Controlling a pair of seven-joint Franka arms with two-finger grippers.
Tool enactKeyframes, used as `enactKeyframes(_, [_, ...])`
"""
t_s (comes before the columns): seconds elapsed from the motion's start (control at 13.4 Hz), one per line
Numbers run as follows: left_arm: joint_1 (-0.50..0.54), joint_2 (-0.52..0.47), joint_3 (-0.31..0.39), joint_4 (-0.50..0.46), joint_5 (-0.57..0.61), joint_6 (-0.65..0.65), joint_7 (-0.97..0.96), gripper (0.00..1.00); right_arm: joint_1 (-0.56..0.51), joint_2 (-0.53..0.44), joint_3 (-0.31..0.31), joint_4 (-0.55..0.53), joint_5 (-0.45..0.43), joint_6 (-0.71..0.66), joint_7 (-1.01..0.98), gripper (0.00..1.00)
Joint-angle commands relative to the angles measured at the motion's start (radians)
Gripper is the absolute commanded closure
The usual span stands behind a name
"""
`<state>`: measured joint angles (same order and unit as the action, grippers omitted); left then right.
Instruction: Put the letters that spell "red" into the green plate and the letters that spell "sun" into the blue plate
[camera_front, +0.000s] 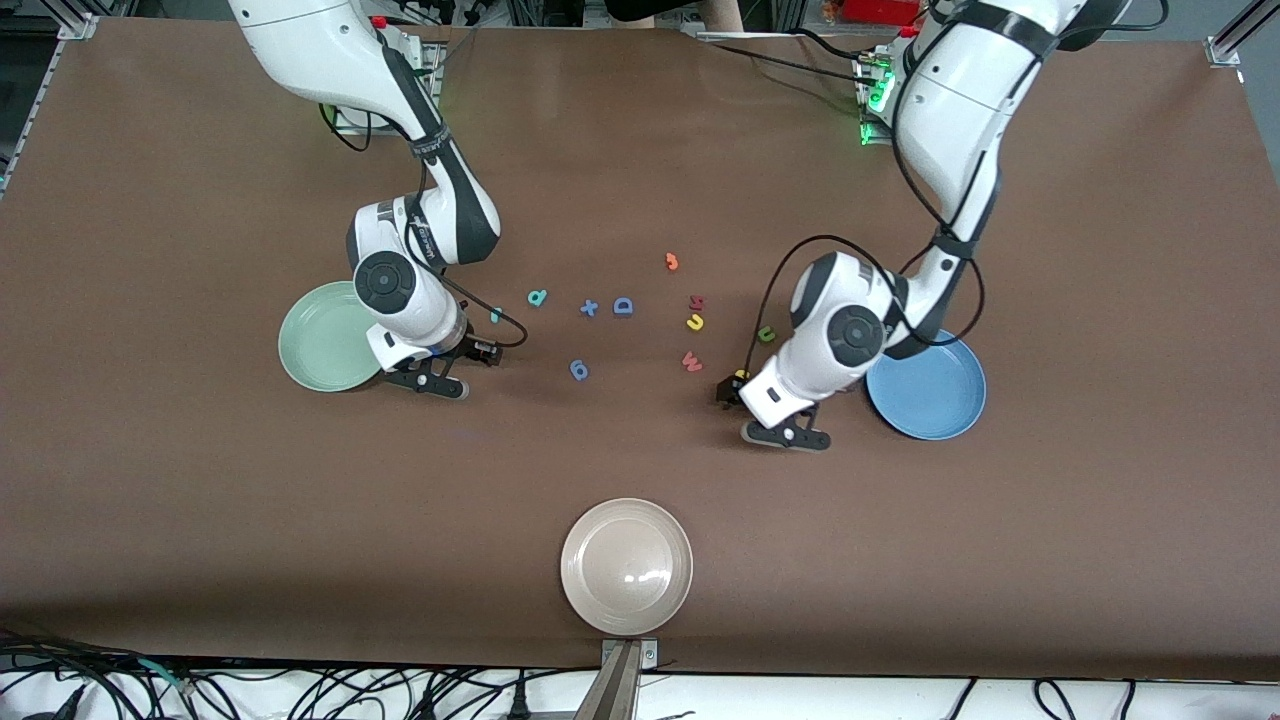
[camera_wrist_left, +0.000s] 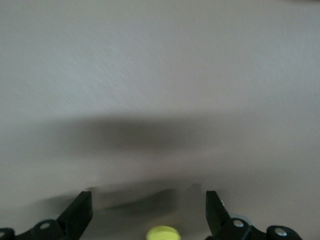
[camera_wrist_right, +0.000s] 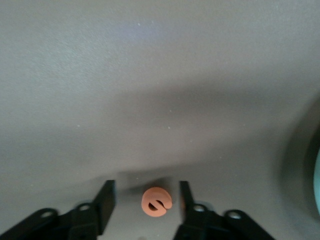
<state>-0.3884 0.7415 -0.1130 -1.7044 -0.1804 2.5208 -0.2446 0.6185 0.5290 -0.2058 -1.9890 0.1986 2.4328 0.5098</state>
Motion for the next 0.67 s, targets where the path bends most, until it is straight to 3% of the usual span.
enactKeyframes(0.0, [-0.043, -0.039, 0.018, -0.061, -0.021, 0.024, -0.054, 0.00, 0.010, -0.004, -0.004, -0.025, 0.022, 0.018, 0.004, 0.45])
enactKeyframes(0.3, [-0.040, -0.074, 0.019, -0.104, 0.096, 0.010, -0.070, 0.00, 0.012, -0.007, -0.001, -0.039, 0.022, 0.018, 0.009, 0.45])
enactKeyframes(0.6, [-0.066, -0.074, 0.021, -0.133, 0.104, 0.009, -0.074, 0.00, 0.013, -0.006, 0.000, -0.045, 0.022, 0.022, 0.012, 0.45])
